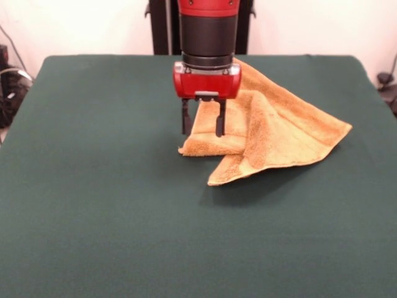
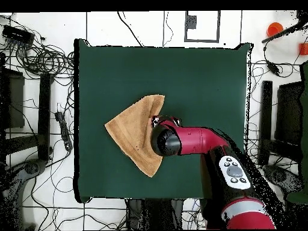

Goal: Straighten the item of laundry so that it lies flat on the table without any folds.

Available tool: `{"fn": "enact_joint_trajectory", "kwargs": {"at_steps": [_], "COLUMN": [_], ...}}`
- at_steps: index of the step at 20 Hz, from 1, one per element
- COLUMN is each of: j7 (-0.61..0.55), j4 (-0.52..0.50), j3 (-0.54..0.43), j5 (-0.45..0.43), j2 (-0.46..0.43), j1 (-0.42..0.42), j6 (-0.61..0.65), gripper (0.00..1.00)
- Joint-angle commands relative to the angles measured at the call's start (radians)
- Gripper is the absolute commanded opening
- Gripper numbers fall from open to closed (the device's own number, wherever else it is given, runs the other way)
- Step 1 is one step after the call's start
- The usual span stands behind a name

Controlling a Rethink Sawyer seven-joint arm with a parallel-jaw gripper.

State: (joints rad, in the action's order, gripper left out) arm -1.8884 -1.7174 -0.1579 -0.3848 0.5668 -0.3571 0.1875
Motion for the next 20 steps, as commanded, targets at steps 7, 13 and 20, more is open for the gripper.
{"fn": "enact_joint_trajectory", "kwargs": {"at_steps": [7, 13, 20], "j7": [-0.033, -0.029, -0.04], "j4": [-0.029, -0.034, -0.032], "j3": [-0.079, -0.077, -0.066], "j5": [-0.002, -0.019, -0.032], "j2": [-0.073, -0.087, -0.101], "j1": [-0.038, -0.054, -0.042], "j6": [0.069, 0.049, 0.023], "gripper": [1.0, 1.0, 1.0]}}
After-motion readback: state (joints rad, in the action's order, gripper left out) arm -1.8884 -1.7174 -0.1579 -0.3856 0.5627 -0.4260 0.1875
